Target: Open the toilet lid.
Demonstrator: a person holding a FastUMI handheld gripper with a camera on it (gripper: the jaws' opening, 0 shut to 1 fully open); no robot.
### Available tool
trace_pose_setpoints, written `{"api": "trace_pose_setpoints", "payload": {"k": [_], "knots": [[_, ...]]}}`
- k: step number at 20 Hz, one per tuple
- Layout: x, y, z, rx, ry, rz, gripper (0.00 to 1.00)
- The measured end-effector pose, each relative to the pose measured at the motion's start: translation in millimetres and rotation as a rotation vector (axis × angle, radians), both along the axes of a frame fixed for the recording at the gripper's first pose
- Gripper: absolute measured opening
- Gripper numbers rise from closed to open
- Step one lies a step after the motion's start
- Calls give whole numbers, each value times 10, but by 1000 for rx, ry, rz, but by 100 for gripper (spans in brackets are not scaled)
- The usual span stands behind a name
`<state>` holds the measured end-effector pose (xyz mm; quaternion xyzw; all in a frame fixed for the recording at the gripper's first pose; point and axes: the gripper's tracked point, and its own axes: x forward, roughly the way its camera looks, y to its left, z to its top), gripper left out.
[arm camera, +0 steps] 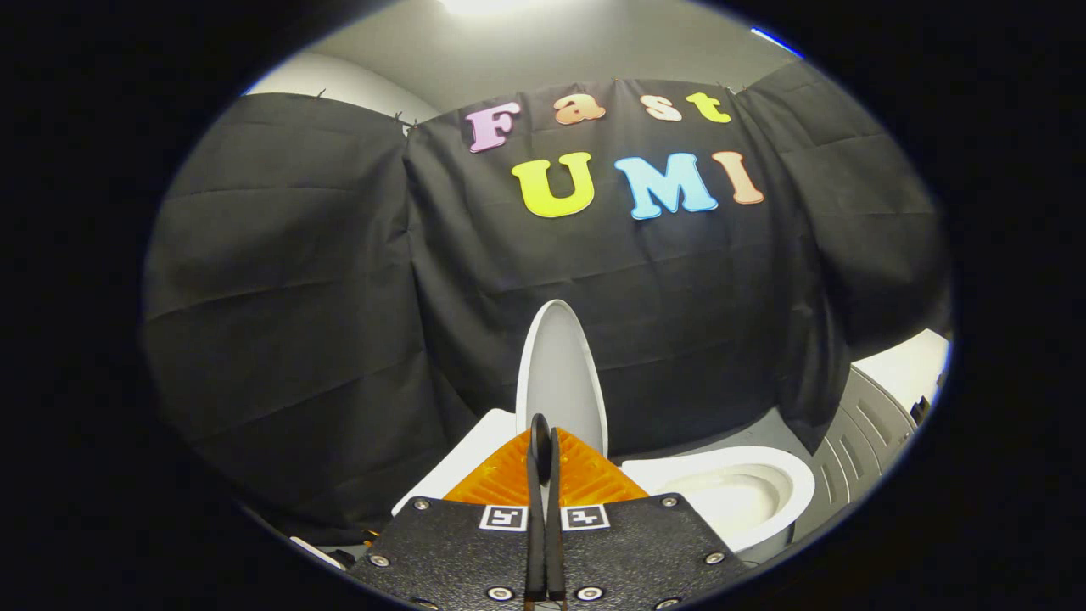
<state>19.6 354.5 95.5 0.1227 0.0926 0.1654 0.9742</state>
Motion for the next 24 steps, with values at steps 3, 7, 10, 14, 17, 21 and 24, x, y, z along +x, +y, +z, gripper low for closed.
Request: {"api": "trace_pose_setpoints", "payload": {"k": [3, 7, 10, 14, 17, 21, 24], "knots": [[5, 134, 0, -6, -21, 36, 1], [-25, 330, 5, 17, -26, 92, 1], [-36, 507, 28, 23, -32, 144, 1], [-14, 722, 26, 33, -48, 231, 4], [-57, 813, 29, 46, -49, 266, 4], [-44, 949, 3, 42, -39, 315, 5], [-52, 969, 77, 16, -63, 338, 4]]}}
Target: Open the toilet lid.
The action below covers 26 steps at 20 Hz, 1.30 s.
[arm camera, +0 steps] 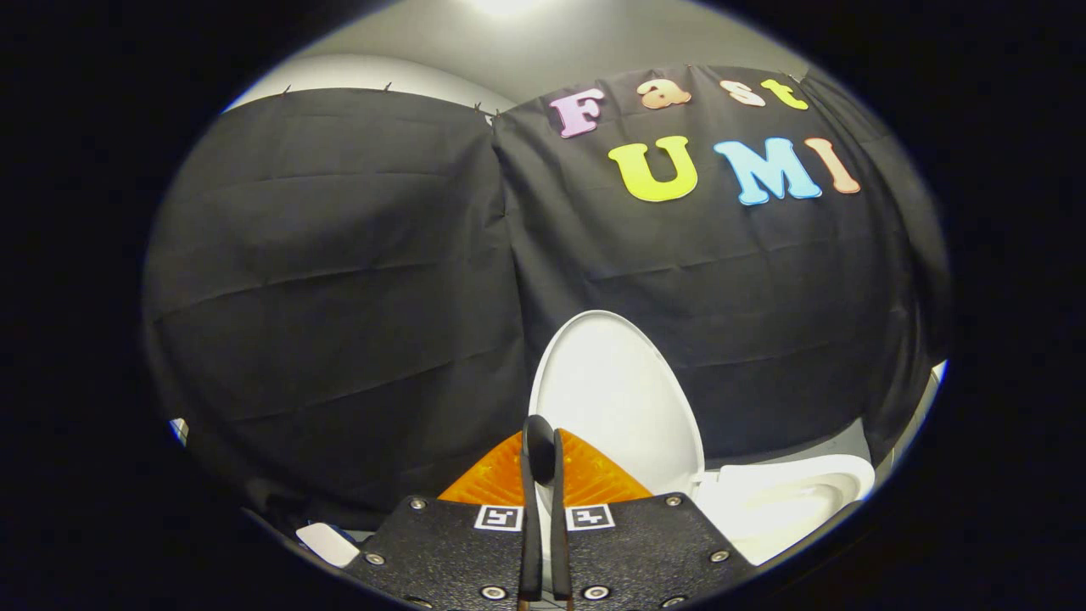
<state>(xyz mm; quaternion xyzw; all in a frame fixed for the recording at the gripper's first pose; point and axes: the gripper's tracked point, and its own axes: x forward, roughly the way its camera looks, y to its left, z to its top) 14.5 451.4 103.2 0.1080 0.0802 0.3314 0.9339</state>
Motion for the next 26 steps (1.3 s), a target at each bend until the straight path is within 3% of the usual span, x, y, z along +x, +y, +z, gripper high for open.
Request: {"api": "trace_pose_setpoints", "payload": {"k": [1, 4, 7, 8, 11, 19, 26], "knots": [[-17, 6, -31, -15, -18, 5, 9], [-90, -56, -260, -126, -34, 13, 47], [-352, -113, -115, -175, -177, 47, 86], [-434, -189, 9, -184, -234, 44, 89], [-386, -556, 297, -187, -321, -19, 94], [-126, -1883, 491, -76, -253, -276, 94], [-75, -2933, 653, -49, -283, -433, 95]]}}
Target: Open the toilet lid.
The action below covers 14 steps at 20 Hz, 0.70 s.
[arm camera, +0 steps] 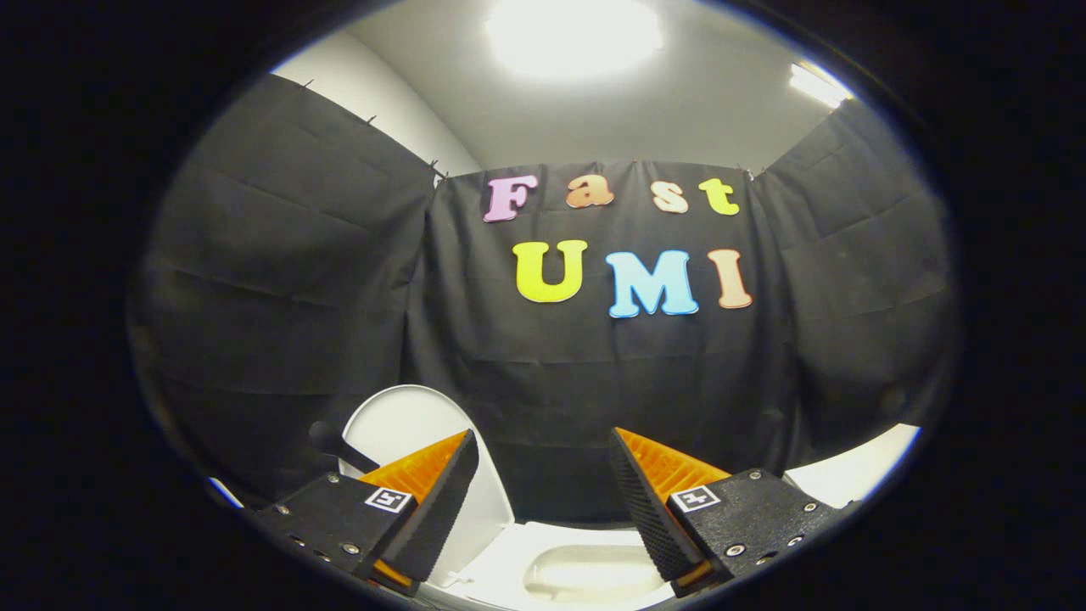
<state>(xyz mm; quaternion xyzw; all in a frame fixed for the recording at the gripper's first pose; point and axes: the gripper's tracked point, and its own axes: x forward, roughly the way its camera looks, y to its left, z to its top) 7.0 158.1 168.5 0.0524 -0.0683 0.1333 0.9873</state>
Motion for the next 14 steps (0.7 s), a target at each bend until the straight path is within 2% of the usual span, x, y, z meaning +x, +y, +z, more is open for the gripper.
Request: {"api": "trace_pose_setpoints", "payload": {"k": [4, 8, 14], "knots": [[-161, -512, -47, 38, -13, -94, 95], [-269, -798, -179, 52, -1, -144, 94], [-375, -820, -149, 31, -6, -155, 94]]}}
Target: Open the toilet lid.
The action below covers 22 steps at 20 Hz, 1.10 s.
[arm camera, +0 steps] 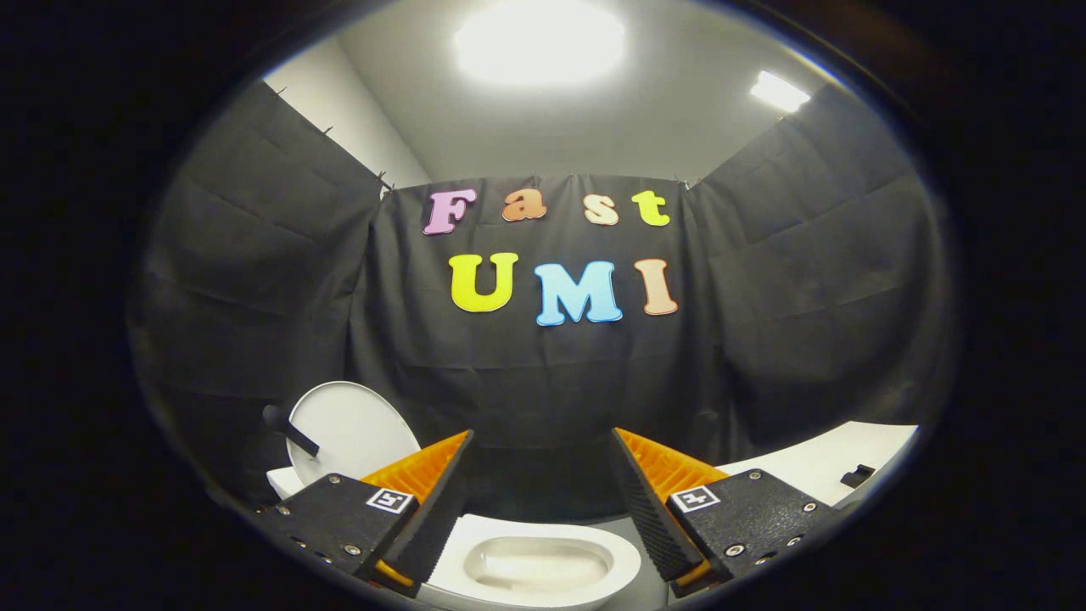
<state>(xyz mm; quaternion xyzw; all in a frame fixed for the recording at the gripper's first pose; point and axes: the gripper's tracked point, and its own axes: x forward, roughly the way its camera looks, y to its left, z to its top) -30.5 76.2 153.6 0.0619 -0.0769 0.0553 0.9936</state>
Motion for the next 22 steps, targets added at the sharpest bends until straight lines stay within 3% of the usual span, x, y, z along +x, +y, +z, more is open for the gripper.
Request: {"api": "trace_pose_setpoints", "payload": {"k": [22], "knots": [[-14, -17, -14, 0, 42, -5, 94]]}}
